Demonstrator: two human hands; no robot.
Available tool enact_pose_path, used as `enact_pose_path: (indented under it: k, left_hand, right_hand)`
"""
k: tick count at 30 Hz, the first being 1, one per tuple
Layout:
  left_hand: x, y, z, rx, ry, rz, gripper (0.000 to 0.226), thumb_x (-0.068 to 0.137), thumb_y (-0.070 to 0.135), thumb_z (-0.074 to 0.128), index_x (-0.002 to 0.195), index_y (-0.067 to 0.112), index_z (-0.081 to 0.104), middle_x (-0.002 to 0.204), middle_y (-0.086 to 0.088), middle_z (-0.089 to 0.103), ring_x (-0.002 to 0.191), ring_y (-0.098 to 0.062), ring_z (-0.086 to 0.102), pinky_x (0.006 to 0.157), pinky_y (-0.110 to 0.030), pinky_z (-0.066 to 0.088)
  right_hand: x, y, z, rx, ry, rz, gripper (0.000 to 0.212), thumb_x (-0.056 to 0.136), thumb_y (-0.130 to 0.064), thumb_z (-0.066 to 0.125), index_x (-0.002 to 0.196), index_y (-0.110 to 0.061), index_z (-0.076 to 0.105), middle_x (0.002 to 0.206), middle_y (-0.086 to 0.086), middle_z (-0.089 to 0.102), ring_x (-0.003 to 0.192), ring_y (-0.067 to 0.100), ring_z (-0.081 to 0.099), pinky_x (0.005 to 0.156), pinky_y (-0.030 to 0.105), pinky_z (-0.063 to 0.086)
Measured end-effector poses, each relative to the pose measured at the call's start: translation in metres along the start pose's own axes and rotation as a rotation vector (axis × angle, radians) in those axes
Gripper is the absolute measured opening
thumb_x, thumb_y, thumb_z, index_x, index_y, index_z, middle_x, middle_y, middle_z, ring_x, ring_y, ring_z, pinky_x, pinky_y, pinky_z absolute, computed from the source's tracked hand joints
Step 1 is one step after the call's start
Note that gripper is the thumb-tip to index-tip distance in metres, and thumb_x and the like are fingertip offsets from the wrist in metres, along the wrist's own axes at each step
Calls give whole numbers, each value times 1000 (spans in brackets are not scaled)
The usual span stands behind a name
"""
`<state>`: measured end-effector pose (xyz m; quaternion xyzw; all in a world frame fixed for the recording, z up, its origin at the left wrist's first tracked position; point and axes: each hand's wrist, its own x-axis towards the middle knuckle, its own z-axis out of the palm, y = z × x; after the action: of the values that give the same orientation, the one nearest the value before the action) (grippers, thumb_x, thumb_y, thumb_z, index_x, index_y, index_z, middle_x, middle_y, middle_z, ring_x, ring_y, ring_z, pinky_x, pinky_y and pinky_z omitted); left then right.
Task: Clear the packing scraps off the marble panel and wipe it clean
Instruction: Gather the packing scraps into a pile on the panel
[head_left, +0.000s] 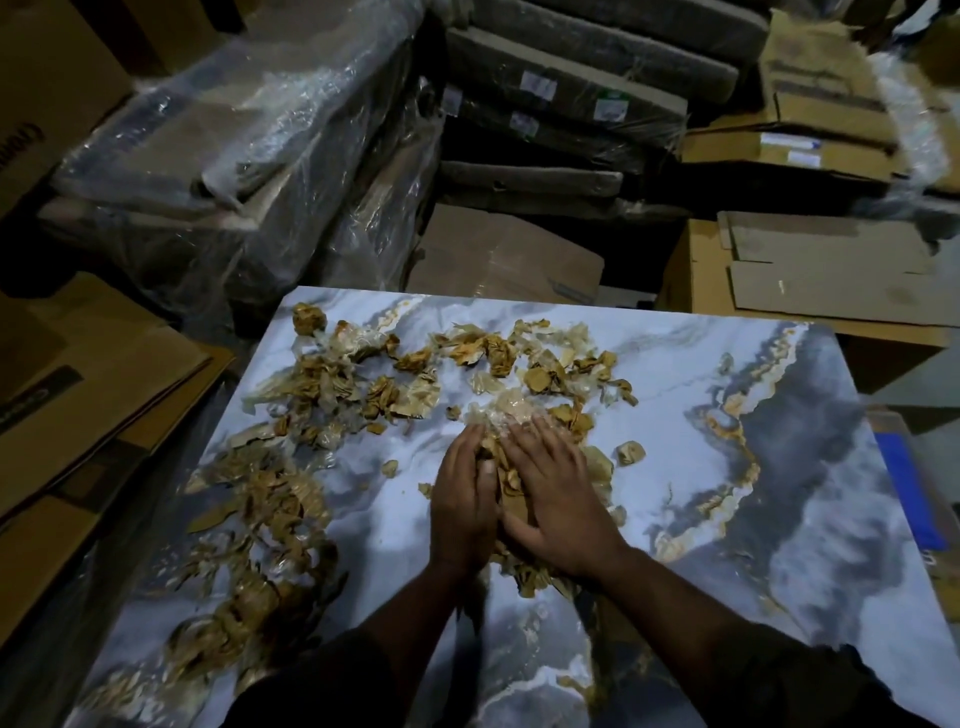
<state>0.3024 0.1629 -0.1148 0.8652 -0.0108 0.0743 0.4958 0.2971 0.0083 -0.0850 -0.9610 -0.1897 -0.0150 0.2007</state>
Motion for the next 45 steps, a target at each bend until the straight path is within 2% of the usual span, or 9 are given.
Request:
enact_pose_path:
  k: [7,14,19,23,26,32,35,38,45]
  left_hand:
    - [6,-19,7,176,-90,85,56,107,44,29,147,12,50,152,-5,50,144,-17,42,119,-46,35]
    - [5,8,-11,-24,75,31,53,103,45,33,144,17,51,145,12,50,136,-5,44,114,-29,36]
    - [4,8,-11,-16,-1,47,55,103,46,33,145,16,51,148,4,53,138,-11,46,114,-35,39]
    - [5,9,-8,10,-38,43,59,102,48,30,146,14,51,148,-1,54,137,-16,47,113,-39,41]
    - [2,11,-11,13,-12,51,58,103,47,30,145,14,51,148,-2,54,137,-16,47,112,-39,41]
    - [-20,6,-16,33,72,-16,57,102,46,31,145,12,49,148,-8,52,139,-21,45,115,-46,38]
    - [-34,9,-16,63,100,-22,57,102,43,33,146,8,46,149,-11,50,140,-23,42,116,-43,36]
    - [-44,13,-16,108,130,-40,59,103,45,33,148,8,42,151,-12,46,142,-25,39,117,-44,35]
    - [-74,32,-10,128,142,-46,60,103,46,35,153,12,37,156,-8,40,146,-22,34,118,-41,33]
  right_hand:
    - [6,2,6,-120,-48,-7,76,94,-59,42,159,-22,30,168,-4,21,157,19,-2,121,59,14]
    - [-3,2,-28,45,146,-19,68,98,-63,45,157,-30,35,166,-10,25,157,16,7,123,54,10]
    - [-15,16,-27,132,180,108,57,105,-56,30,156,-30,36,162,-10,33,154,6,13,124,42,12]
    - [-33,36,-33,349,390,375,46,107,-43,35,144,-21,52,145,-5,52,138,11,40,113,25,27]
    - [-65,64,-29,363,481,630,43,103,-37,37,124,-13,65,125,4,63,123,24,53,103,31,39]
    - [-135,50,-13,295,364,796,28,98,-42,58,111,-18,65,101,-1,58,103,23,56,85,36,48]
    - [-155,21,-2,175,187,658,48,85,-62,60,112,-23,62,100,-5,53,102,20,48,83,36,45]
    - [-164,8,11,95,89,588,61,80,-58,71,126,-21,58,115,2,50,109,22,41,91,37,45]
    - [-153,16,1,378,206,694,10,91,-21,71,94,-21,61,90,-1,60,88,23,58,69,33,41]
